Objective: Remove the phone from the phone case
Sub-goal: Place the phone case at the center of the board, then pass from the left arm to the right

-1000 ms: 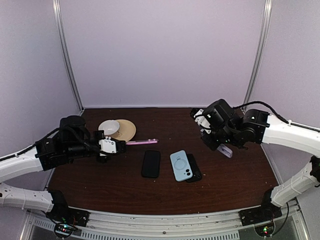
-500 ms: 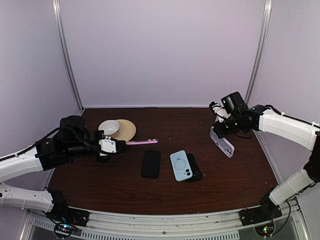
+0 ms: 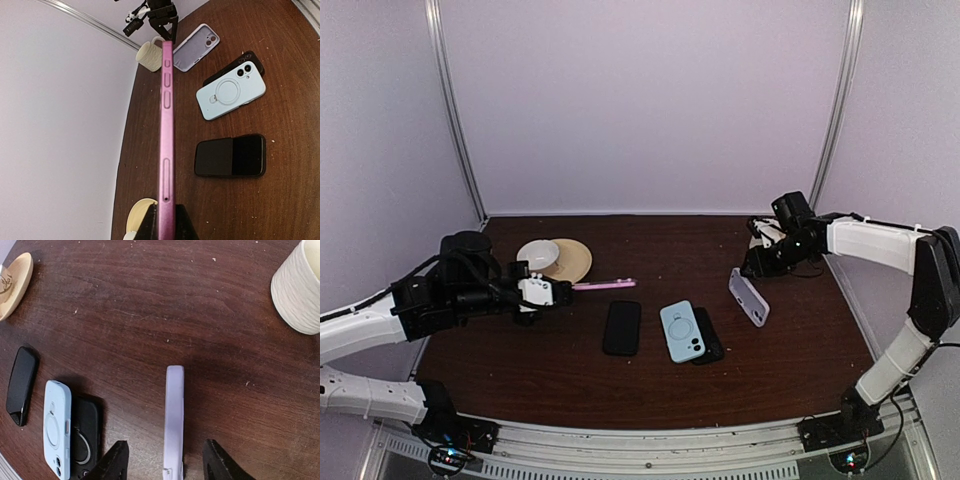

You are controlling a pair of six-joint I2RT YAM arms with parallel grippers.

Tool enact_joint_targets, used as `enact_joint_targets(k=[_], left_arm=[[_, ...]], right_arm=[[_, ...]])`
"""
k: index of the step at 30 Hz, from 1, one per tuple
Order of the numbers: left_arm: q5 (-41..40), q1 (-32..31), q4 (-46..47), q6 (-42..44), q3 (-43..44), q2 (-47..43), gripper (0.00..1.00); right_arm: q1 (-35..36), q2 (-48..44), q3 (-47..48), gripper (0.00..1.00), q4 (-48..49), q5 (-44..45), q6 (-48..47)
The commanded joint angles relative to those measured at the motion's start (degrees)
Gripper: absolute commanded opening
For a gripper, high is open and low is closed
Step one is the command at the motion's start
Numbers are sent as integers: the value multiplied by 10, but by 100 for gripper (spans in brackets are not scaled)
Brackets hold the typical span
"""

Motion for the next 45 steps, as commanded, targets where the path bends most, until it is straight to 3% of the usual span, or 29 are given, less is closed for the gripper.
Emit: enact_joint_targets(k=[1, 6, 8, 13, 19, 23, 28, 31, 33, 39, 45], left_arm=[[13, 4, 50, -12, 22, 2, 0], [24, 4, 39, -12, 27, 12, 0], [34, 4, 34, -13, 29, 16, 0], [78, 5, 11, -17, 38, 28, 0], [137, 4, -7, -18, 42, 35, 0], [172, 4, -15, -18, 43, 36, 0], [195, 3, -14, -5, 36, 29, 0], [203, -3, -8, 21, 22, 18, 0], [199, -11, 1, 39, 8, 8, 0], [178, -37, 12, 116, -21, -16, 0], [137, -62, 29, 173, -40, -33, 0]], right_arm=[[-5, -22, 21, 59, -43, 29, -20], [10, -90, 28, 73, -58, -12, -50], [31, -119, 30, 84, -61, -18, -78], [106, -181, 14, 86, -48, -45, -148], [260, -230, -23, 86, -31, -54, -295], [356, -238, -45, 86, 10, -25, -358], [427, -209, -36, 85, 49, 26, -383], [441, -181, -6, 86, 57, -2, -352], [441, -160, 22, 92, 64, -29, -285], [441, -97, 123, 99, -23, -109, -139], [441, -60, 163, 99, -67, -153, -3]])
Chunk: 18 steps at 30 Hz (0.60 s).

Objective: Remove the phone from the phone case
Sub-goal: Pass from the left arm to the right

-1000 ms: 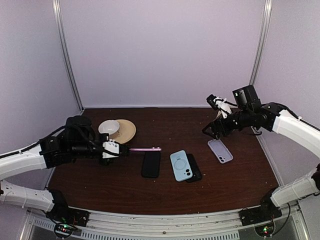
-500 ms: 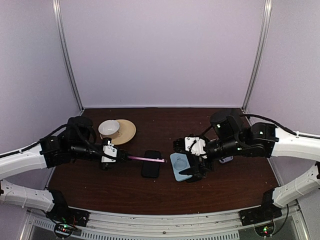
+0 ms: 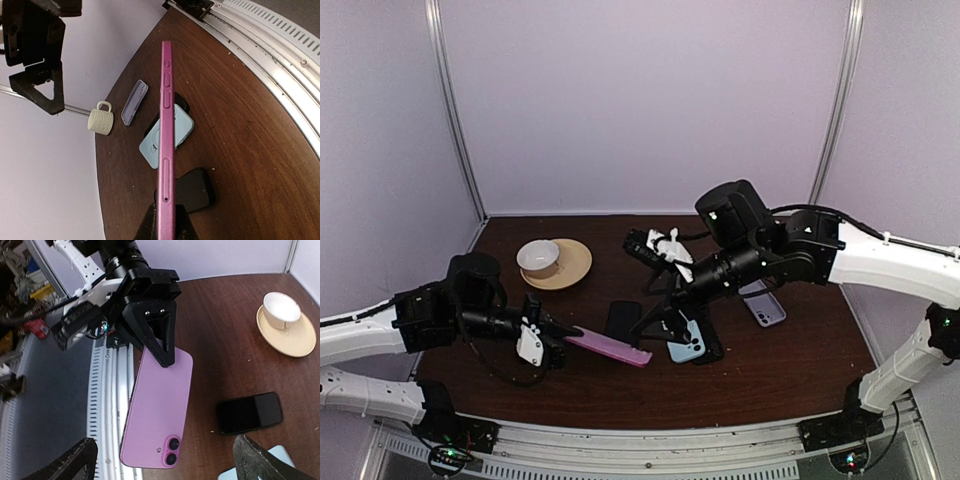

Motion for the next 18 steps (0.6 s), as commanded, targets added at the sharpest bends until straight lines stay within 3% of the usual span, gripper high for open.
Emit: enact_joint_targets(k=[1, 7, 18], left_arm=[[-31, -14, 71, 58, -6, -20, 0], [-29, -23, 70, 109, -13, -22, 0], [-22, -30, 71, 130, -15, -21, 0]], right_arm=[[3, 25, 21, 100, -40, -49, 138], [9, 72, 22, 100, -34, -9, 212], [34, 149, 36, 99, 25, -95, 244]])
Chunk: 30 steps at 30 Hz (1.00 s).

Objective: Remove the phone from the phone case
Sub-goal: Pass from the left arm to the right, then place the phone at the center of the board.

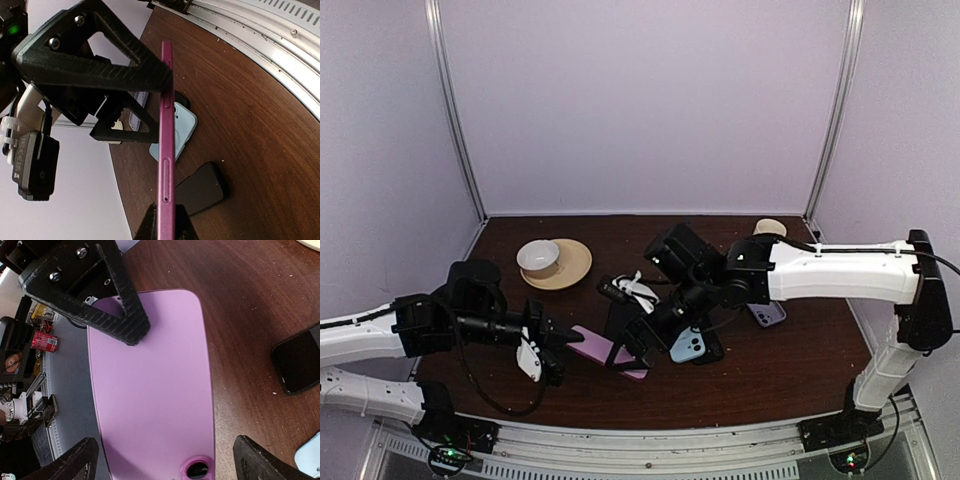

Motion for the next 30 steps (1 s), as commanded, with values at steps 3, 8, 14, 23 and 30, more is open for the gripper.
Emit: enact_joint_targets(k=[3, 8, 14, 23, 30], left_arm=[[10, -4, 59, 12, 3, -9, 0], [11, -5, 59, 11, 3, -8, 0], [11, -5, 55, 15, 1, -6, 0], [-6, -4, 52, 6, -6, 4, 54], [-41, -4, 27, -44, 24, 27, 61]], right_arm=[[18, 35, 33, 99, 43, -56, 20], [21, 48, 38, 79, 48, -48, 20], [19, 52, 48, 49, 31, -37, 13], [-22, 10, 58, 43, -51, 69, -9], [-136, -23, 16, 49, -49, 237, 13]])
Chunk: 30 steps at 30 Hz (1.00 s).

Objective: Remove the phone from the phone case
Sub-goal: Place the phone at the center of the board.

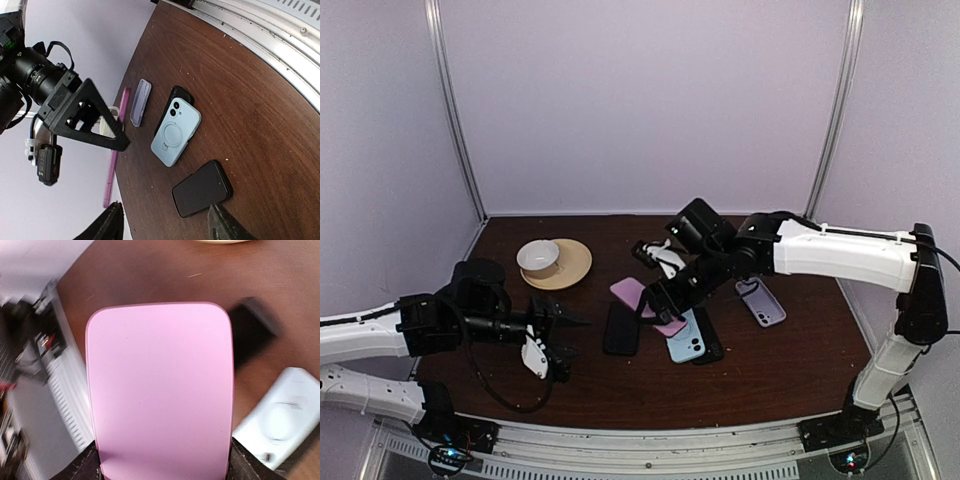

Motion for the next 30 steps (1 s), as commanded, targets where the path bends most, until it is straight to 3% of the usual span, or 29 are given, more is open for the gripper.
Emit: enact_joint_targets(k=[1, 5, 12, 20, 26, 30], left_arm=[[-30, -1, 6, -40, 25, 17, 61], [-43, -1, 6, -55, 29, 24, 62], [-65, 0, 14, -80, 33, 29, 62], [-83, 0, 28, -98, 32, 42, 63], [-88, 0, 28, -108, 33, 46, 64], [-90, 0, 24, -119, 37, 56, 65]], right_arm=[[-81, -29, -10, 49, 10, 162, 17], [-138, 33, 19, 49, 3, 271, 39], [-187, 173, 110, 50, -22, 363, 70], [-211, 250, 118, 51, -8, 364, 116], [-220, 250, 85, 68, 16, 343, 112], [-228, 235, 65, 85, 26, 341, 104]])
